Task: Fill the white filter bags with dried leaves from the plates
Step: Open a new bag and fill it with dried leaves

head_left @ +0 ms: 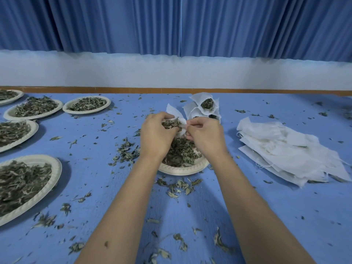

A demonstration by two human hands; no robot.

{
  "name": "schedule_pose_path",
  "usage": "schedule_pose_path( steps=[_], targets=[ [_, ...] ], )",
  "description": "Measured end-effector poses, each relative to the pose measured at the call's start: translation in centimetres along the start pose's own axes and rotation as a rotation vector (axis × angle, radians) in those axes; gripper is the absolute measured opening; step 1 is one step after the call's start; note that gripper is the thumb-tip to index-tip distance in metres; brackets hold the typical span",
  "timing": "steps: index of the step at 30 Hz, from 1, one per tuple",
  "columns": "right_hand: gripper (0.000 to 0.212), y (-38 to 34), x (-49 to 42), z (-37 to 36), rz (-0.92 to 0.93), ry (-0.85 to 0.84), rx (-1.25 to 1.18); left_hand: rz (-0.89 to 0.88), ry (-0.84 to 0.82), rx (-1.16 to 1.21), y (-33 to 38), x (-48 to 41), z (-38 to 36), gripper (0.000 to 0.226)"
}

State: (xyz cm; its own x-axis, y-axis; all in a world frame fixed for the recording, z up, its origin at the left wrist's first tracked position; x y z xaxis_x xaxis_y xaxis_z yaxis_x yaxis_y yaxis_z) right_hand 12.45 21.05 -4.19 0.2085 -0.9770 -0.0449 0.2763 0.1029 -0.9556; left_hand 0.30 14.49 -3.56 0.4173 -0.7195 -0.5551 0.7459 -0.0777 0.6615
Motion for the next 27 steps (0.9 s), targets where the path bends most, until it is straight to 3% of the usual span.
schedule_pose_path(
  steps=[2, 4, 6, 8, 12, 18, 22, 27],
  targets=[
    [0.009, 0.2, -0.1, 0.1, -0.015, 0.02, 0.006, 0.097, -0.104, 0.205, -0.3, 0.1, -0.1, 0.023],
    [0.009, 0.2, 0.0, 0.0, -0.02, 0.028, 0.019, 0.231, -0.157, 0.396, -0.4, 0.2, 0.0, 0.006],
    [0.008, 0.3, 0.0, 0.1, -0.02, 0.031, 0.023, 0.269, -0.148, 0.446, -0.6, 0.2, 0.4, 0.013],
    [0.009, 0.3, 0.0, 0.0, -0.018, 0.023, 0.036, 0.201, -0.14, 0.385, -0.5, 0.4, 0.6, 0.007],
    [0.013, 0.2, 0.3, -0.2, -0.018, 0.007, 0.057, 0.18, -0.036, 0.356, -1.0, 0.9, 0.5, 0.016],
    [0.014, -1.3, 1.4, -1.1, 0.071, -0.059, 0.164, 0.069, 0.071, -0.017, -0.4, 0.3, 0.3, 0.021],
    [0.019, -1.7, 1.6, -1.2, 0.081, -0.113, 0.199, 0.184, 0.214, -0.006, -0.9, 0.0, 0.9, 0.023],
    [0.012, -1.3, 1.3, -0.9, 0.078, -0.058, 0.143, 0.181, 0.063, 0.19, -0.9, 0.3, 0.6, 0.022]
  ],
)
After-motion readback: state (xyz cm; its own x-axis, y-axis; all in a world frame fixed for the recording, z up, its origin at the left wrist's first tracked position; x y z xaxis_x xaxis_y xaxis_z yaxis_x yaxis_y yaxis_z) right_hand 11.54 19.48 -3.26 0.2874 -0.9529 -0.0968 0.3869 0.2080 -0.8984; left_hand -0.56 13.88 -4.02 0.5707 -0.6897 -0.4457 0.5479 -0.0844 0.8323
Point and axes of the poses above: each hand's wrist, its own x-axis away from the middle knuckle, its own z-axis out of the back of the hand, y = z × x, the point moved 5 cm from there along -x, towards the middle knuckle, and after that the axes turned 12 degrees about -z, right-handed, at the moved point
